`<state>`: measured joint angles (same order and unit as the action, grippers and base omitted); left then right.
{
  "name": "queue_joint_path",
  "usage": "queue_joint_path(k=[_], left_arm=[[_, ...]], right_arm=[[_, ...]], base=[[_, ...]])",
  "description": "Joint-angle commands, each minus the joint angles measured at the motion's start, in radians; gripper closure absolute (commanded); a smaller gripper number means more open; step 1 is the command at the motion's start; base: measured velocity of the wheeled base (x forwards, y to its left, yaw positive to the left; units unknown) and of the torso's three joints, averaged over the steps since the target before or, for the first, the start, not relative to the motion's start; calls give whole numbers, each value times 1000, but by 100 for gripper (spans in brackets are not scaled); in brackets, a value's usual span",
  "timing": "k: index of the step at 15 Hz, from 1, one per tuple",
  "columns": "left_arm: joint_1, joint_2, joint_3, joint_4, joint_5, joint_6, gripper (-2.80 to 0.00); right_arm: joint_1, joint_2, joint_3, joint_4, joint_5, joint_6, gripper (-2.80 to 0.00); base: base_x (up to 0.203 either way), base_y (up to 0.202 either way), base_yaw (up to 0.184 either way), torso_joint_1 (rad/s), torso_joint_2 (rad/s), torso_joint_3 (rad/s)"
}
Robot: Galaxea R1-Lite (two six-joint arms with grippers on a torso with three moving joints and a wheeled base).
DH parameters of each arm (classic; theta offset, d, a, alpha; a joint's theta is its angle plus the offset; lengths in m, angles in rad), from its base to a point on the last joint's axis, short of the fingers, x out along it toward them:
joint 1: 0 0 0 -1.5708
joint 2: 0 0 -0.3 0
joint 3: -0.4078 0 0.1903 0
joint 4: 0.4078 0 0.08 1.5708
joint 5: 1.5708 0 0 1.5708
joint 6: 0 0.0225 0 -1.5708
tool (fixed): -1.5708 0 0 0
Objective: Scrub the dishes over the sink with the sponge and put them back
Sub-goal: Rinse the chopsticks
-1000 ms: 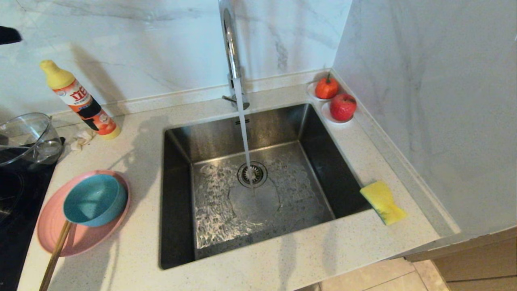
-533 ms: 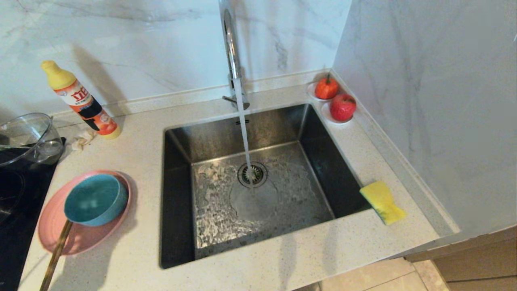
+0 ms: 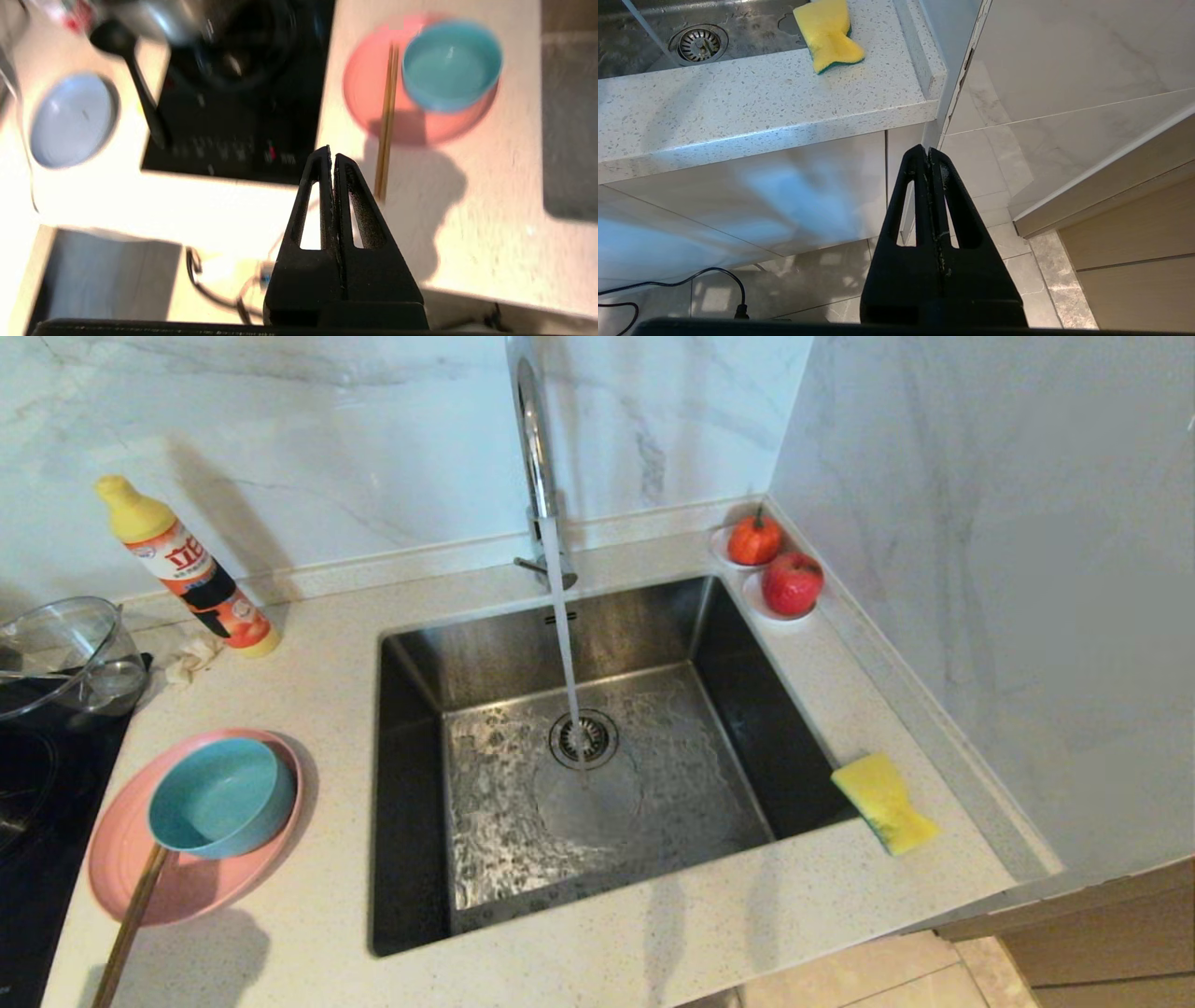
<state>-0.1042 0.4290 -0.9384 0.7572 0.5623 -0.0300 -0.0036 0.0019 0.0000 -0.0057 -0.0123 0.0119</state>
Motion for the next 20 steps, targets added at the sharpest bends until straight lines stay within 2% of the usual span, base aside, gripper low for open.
queue_joint_path(k=[1, 2, 4, 5, 7, 11, 13, 17, 19, 20], left_arm=[[10, 30, 6, 80, -59, -27, 0], [41, 56, 0, 104, -150, -23, 0], [164, 152, -10, 123, -323, -13, 0], [227, 185, -12, 126, -401, 17, 0], [348, 265, -7, 133, -497, 107, 0], [544, 416, 41, 124, -658, 172, 0], [593, 500, 97, 68, -685, 186, 0], [621, 655, 238, -218, -691, 182, 0], [624, 713, 258, -268, -692, 182, 0], [624, 735, 259, -284, -693, 182, -280]], right_arm=[[0, 0, 0, 0, 0, 0, 0], [1, 1, 0, 0, 0, 0, 0], [0, 0, 0, 0, 0, 0, 0], [1, 1, 0, 0, 0, 0, 0], [0, 1, 0, 0, 0, 0, 0], [1, 1, 0, 0, 0, 0, 0], [-1, 1, 0, 0, 0, 0, 0], [0, 0, 0, 0, 0, 0, 0], [0, 1, 0, 0, 0, 0, 0], [1, 1, 0, 0, 0, 0, 0]], base=[[0, 0, 0, 0, 0, 0], [0, 0, 0, 0, 0, 0], [0, 0, 0, 0, 0, 0], [0, 0, 0, 0, 0, 0], [0, 0, 0, 0, 0, 0], [0, 0, 0, 0, 0, 0], [0, 0, 0, 0, 0, 0], [0, 0, 0, 0, 0, 0], [0, 0, 0, 0, 0, 0], [0, 0, 0, 0, 0, 0]])
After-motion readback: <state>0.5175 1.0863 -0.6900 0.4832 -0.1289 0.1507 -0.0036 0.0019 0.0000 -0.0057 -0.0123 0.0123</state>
